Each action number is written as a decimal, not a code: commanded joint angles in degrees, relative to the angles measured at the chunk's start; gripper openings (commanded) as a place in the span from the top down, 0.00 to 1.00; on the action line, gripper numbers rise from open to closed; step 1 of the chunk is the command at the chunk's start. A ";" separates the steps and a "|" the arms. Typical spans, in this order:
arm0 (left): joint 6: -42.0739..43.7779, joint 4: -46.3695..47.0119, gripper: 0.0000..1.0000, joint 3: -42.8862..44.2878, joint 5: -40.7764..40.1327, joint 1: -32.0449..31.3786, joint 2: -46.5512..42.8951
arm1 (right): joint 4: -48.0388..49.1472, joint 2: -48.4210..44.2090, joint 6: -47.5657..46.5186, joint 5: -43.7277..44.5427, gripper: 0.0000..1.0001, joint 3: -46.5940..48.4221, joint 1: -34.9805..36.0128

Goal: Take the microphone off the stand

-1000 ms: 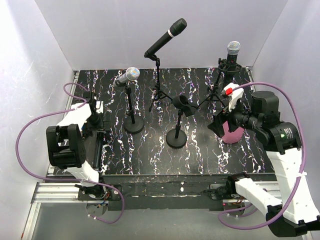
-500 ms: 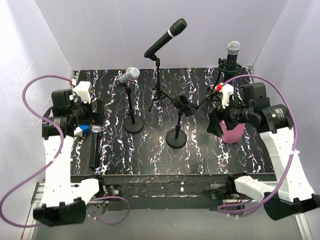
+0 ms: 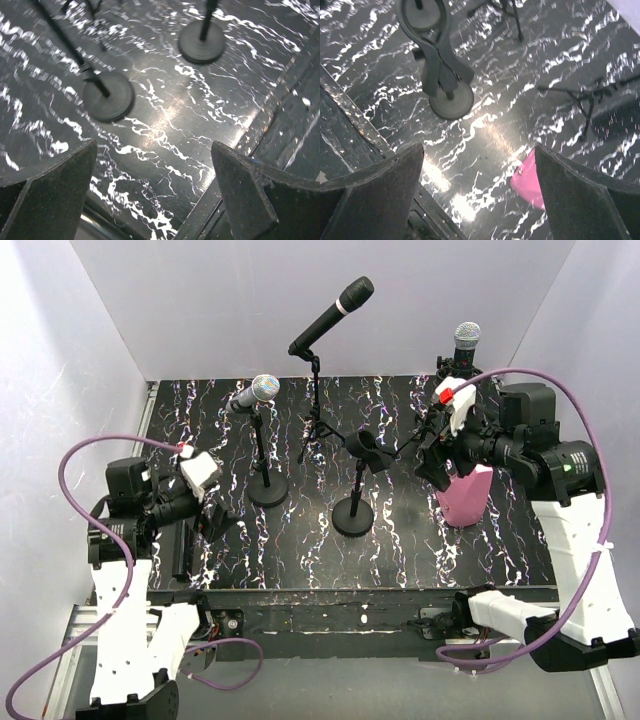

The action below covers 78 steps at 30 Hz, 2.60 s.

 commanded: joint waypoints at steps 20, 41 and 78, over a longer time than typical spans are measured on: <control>8.05 8.49 0.02 -1.25 6.61 -30.52 11.16 | 11.71 14.71 -6.81 -11.09 0.07 4.53 11.50; -26.15 76.08 0.02 -17.86 -25.92 -52.08 29.17 | 14.26 12.35 -4.17 -12.23 0.62 -4.77 12.29; -27.04 92.27 1.00 -19.79 -41.43 -55.69 43.33 | 3.18 21.05 20.82 -9.94 0.99 3.92 4.38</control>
